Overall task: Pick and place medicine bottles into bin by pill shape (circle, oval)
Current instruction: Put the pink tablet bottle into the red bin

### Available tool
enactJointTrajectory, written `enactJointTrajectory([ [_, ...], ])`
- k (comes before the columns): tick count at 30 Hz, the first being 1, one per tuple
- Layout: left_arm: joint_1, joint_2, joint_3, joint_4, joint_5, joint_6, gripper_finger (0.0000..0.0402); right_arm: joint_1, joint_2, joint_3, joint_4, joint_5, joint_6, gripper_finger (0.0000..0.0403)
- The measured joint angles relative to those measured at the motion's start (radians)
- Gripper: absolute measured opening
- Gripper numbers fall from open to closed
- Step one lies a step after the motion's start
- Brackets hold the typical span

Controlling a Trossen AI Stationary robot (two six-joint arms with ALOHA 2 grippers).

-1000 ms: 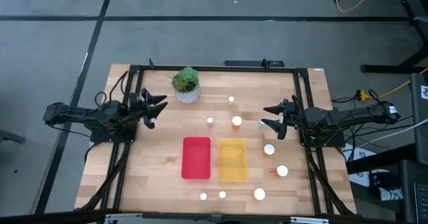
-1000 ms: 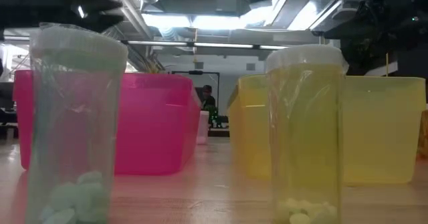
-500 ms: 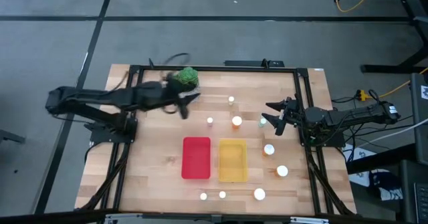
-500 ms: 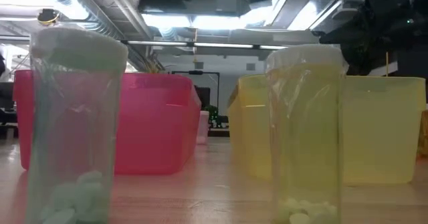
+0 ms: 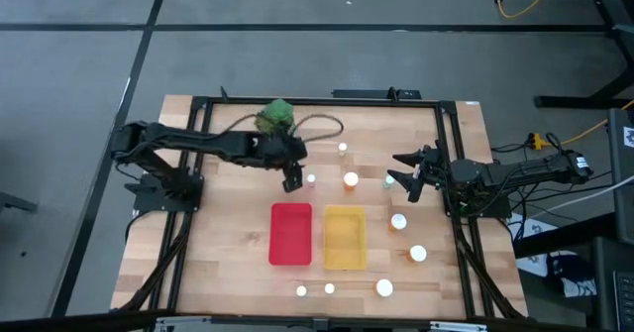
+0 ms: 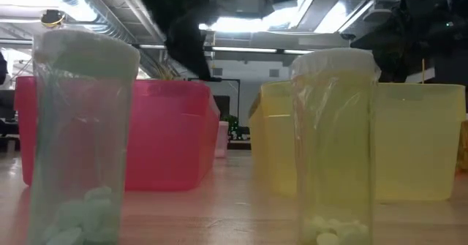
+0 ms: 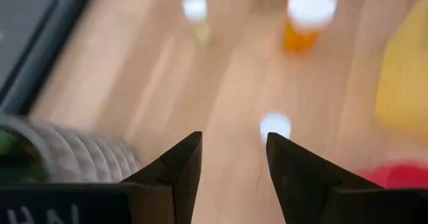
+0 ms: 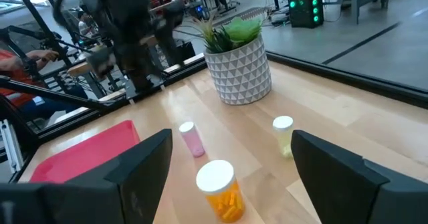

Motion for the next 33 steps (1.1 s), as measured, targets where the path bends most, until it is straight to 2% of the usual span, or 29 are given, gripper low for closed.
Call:
enactJointTrajectory([
  [2,-0.005,0.040,0.000,-0.027,0.014,-0.029,0.0160,0.000,0.000,0.000,0.000,0.000,-0.009,0.0307],
  [7,-0.005,0.139,0.000,-0.035,0.136,-0.027,0.0160,0.000,0.000,0.000,0.000,0.000,-0.021,0.0307],
  [17,-0.010,0.174,0.000,0.025,0.111,0.008,0.0160,0.000,0.000,0.000,0.001,0.000,-0.022,0.0307],
  [23,-0.011,0.174,0.000,0.027,0.114,-0.075,0.0162,0.000,0.000,0.000,0.002,0.000,-0.023,0.0307],
  [33,-0.013,0.205,-0.001,0.032,0.111,-0.017,0.0206,0.000,0.001,0.000,0.002,0.000,-0.024,0.0307],
])
